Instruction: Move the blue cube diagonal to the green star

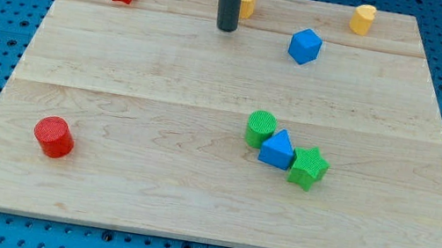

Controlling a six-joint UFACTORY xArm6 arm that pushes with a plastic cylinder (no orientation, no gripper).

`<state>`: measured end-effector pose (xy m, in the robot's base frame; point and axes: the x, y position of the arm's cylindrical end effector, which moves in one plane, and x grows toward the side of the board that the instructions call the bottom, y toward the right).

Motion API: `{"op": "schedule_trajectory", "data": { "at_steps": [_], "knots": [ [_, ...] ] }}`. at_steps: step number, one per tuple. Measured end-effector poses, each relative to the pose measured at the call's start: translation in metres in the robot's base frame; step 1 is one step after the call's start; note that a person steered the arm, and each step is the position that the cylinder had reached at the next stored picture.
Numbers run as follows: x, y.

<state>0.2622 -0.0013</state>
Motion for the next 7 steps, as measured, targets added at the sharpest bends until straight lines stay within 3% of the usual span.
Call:
{"op": "schedule_trajectory", "data": {
  "at_steps": [1, 7],
  "knots": [
    [-0.0076, 0.0564],
    [-0.0107, 0.0594]
  ]
}}
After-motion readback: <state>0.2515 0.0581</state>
